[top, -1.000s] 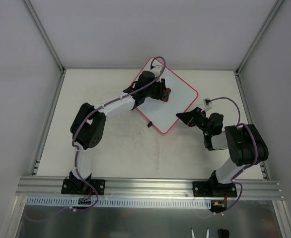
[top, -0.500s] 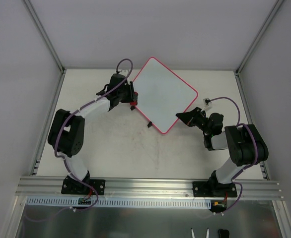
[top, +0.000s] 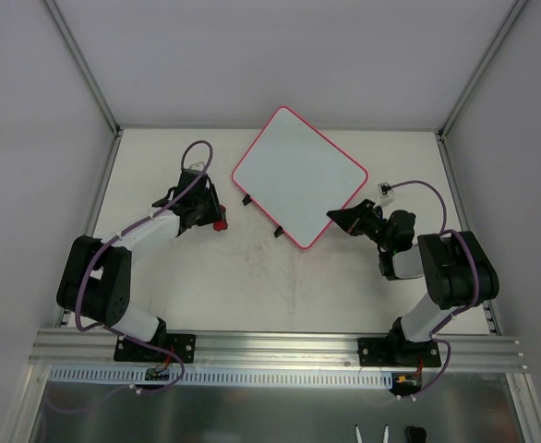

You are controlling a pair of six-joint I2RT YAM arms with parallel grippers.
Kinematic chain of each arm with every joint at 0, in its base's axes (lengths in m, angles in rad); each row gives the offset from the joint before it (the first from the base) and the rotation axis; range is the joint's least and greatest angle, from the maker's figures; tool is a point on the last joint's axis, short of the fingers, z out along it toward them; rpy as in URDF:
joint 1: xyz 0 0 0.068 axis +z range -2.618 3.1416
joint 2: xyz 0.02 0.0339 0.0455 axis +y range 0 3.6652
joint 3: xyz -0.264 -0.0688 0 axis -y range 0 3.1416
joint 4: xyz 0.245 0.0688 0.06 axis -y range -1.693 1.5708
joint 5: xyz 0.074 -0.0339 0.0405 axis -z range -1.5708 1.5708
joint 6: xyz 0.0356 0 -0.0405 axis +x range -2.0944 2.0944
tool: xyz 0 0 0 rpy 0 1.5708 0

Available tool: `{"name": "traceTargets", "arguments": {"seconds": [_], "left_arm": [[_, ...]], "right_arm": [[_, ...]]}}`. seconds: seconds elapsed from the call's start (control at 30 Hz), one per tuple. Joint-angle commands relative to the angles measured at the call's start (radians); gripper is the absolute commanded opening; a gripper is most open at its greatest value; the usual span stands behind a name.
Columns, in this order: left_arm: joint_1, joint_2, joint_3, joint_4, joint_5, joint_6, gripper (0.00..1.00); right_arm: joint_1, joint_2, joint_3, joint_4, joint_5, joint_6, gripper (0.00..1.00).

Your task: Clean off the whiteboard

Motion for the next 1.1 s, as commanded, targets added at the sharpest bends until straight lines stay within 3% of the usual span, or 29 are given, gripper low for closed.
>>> {"name": "traceTargets", "arguments": {"seconds": [0.0, 0.23, 0.6, 0.73, 1.07], "left_arm": [[0.025, 0.001, -0.043, -0.030, 0.021, -0.046, 0.15], [0.029, 0.056, -0.032, -0.076, 0.021, -0.015, 0.21], [0.029, 0.067, 0.011, -0.167, 0.002, -0.001, 0.43], [0.028, 0.050, 0.002, -0.173, -0.004, -0.006, 0.65], [0.013, -0.032, -0.029, -0.171, -0.091, 0.017, 0.90]], "right_arm": [[0.013, -0.019, 0.023, 0.142, -0.032, -0.030, 0.00], [0.012, -0.023, 0.021, 0.143, -0.036, -0.027, 0.00], [0.012, -0.019, 0.026, 0.145, -0.036, -0.024, 0.00], [0.012, -0.020, 0.026, 0.145, -0.038, -0.024, 0.01], [0.012, -0.025, 0.027, 0.146, -0.047, -0.030, 0.05]]}}
